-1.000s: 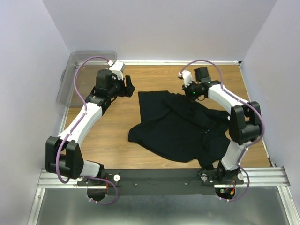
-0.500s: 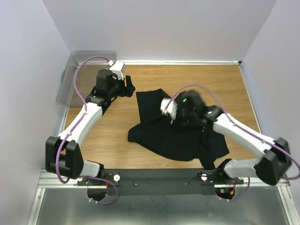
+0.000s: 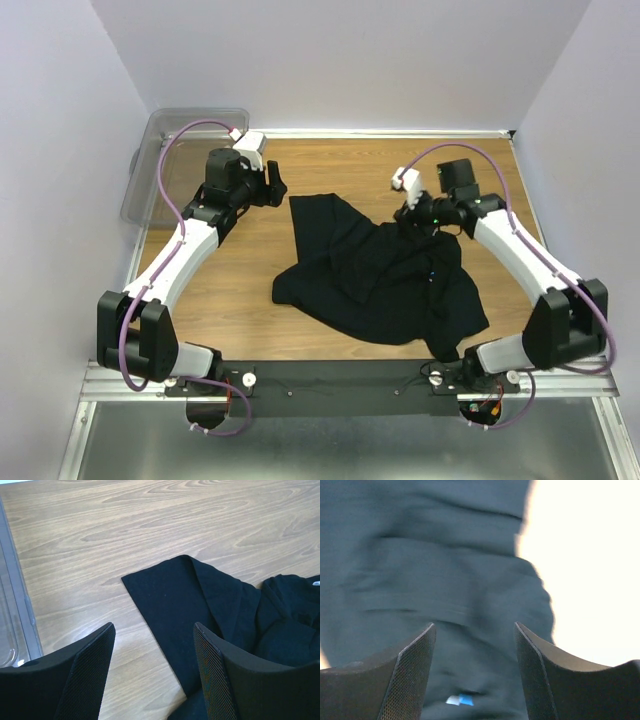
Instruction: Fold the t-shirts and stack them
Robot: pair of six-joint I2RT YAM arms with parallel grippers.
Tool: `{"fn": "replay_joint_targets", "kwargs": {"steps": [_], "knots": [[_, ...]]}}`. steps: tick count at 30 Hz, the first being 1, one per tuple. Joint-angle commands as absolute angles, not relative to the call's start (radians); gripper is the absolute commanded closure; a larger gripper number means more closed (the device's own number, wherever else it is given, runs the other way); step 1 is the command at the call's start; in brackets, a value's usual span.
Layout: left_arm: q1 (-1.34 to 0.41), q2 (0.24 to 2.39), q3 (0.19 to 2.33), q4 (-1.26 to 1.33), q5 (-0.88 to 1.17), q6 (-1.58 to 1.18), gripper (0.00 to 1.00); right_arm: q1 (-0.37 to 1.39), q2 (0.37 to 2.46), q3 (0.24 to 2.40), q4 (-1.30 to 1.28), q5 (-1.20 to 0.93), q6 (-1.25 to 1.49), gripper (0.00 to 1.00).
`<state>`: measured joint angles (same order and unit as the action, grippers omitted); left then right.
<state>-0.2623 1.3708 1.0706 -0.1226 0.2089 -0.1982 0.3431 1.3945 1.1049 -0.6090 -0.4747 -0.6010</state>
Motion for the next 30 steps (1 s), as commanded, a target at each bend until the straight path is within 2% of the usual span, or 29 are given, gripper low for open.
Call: {"fn": "replay_joint_targets", "kwargs": {"steps": [1,4,8,12,15,17,18,26,30], "knots": [[-0.265,1.373,1.068,-0.127,0.196,-0.184,0.28,0.227,1.492,1.117,-0.606,-0.446,-0.669,0.29],[-0.265,1.371,1.068,-0.129,0.199,-0.186,0.28,0.213,1.578,1.137,-0.655,-0.563,-0.698,0.3],[-0.265,1.373,1.068,-0.126,0.199,-0.186,0.28,0.215,1.729,1.219,-0.67,-0.71,-0.499,0.36],[-0.265,1.376,1.068,-0.127,0.202,-0.186,0.28,0.221,1.793,1.236,-0.64,-0.735,-0.407,0.36],[-0.265,1.377,1.068,-0.127,0.202,-0.186,0.28,0.23,1.827,1.236,-0.641,-0.759,-0.384,0.42],[-0.265,1.374,1.066,-0.127,0.201,-0.186,0.28,0.232,1.821,1.238,-0.65,-0.813,-0.38,0.74],[-0.265,1.373,1.066,-0.127,0.201,-0.186,0.28,0.232,1.809,1.246,-0.653,-0.813,-0.377,0.99],[-0.265,1.381,1.068,-0.127,0.202,-0.183,0.28,0.213,1.456,1.431,-0.65,-0.715,-0.275,0.99],[-0.265,1.374,1.068,-0.123,0.224,-0.176,0.28,0.21,1.344,1.502,-0.605,-0.631,-0.175,0.99]]}}
